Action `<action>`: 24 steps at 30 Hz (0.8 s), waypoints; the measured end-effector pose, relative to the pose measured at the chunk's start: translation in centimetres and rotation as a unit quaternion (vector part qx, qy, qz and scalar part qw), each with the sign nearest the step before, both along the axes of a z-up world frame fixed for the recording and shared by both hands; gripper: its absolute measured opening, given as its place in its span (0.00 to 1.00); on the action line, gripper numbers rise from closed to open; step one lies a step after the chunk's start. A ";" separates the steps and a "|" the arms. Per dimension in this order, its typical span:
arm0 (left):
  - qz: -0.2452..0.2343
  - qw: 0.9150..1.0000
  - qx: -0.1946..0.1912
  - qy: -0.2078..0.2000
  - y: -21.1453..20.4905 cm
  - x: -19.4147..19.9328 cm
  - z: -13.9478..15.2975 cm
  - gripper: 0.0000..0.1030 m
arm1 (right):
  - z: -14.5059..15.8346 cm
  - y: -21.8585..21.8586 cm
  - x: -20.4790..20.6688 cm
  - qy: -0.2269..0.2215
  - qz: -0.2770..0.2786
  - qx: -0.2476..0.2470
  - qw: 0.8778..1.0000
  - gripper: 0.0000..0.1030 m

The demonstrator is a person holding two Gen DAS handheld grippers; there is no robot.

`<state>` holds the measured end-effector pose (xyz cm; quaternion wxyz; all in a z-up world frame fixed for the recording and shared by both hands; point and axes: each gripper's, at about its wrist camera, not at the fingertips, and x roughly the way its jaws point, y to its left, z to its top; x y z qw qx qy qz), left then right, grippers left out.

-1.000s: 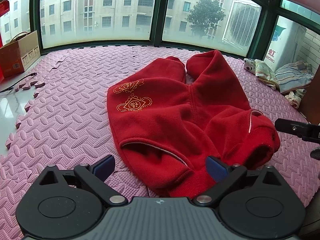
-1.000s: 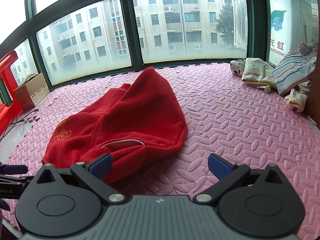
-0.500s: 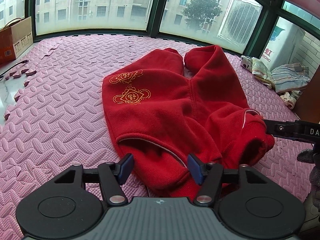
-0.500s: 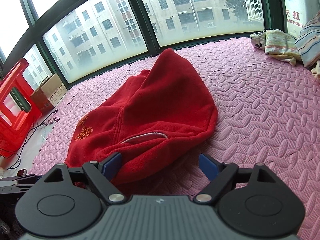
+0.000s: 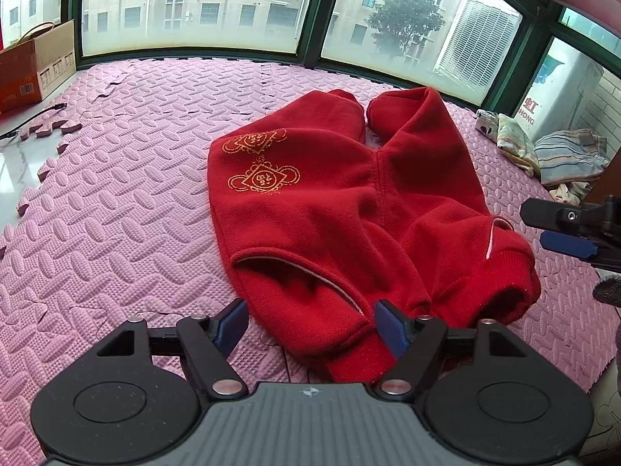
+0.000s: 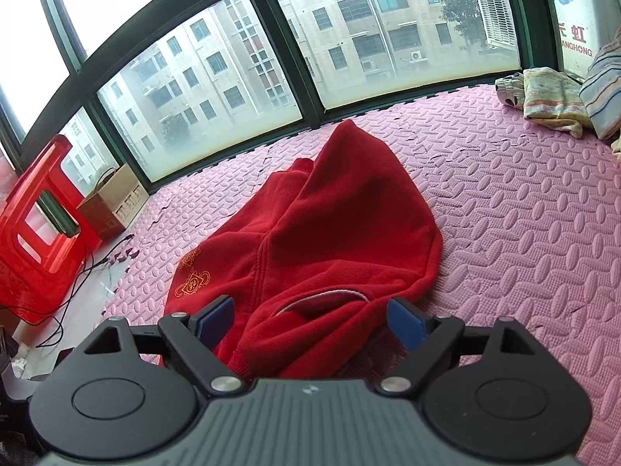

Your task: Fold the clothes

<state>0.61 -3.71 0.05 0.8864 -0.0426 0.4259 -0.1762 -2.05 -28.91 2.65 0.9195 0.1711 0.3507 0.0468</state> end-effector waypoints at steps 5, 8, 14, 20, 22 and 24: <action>-0.009 1.000 -0.006 0.012 -0.3 -0.2 -0.5 0.66 | -1.6 0.8 0.0 0.030 0.005 -0.029 0.999 0.88; -0.013 1.000 -0.006 0.012 -0.4 -0.3 -0.6 0.62 | -2.4 0.4 -0.2 0.045 0.012 -0.021 0.999 0.88; -0.022 1.000 -0.010 0.012 -0.2 -0.3 -0.6 0.43 | -3.4 0.1 -0.7 0.062 0.022 0.012 0.998 0.81; -0.019 1.000 -0.014 0.013 0.3 -0.5 -0.4 0.41 | -4.1 0.2 -1.1 0.076 0.026 0.051 0.995 0.76; -0.015 1.000 -0.009 0.011 0.3 -0.7 -0.2 0.47 | -4.3 0.2 -1.3 0.081 0.028 0.064 0.994 0.73; -0.014 1.000 -0.011 0.012 0.4 -0.8 -0.2 0.48 | -4.5 0.2 -1.4 0.085 0.030 0.077 0.993 0.71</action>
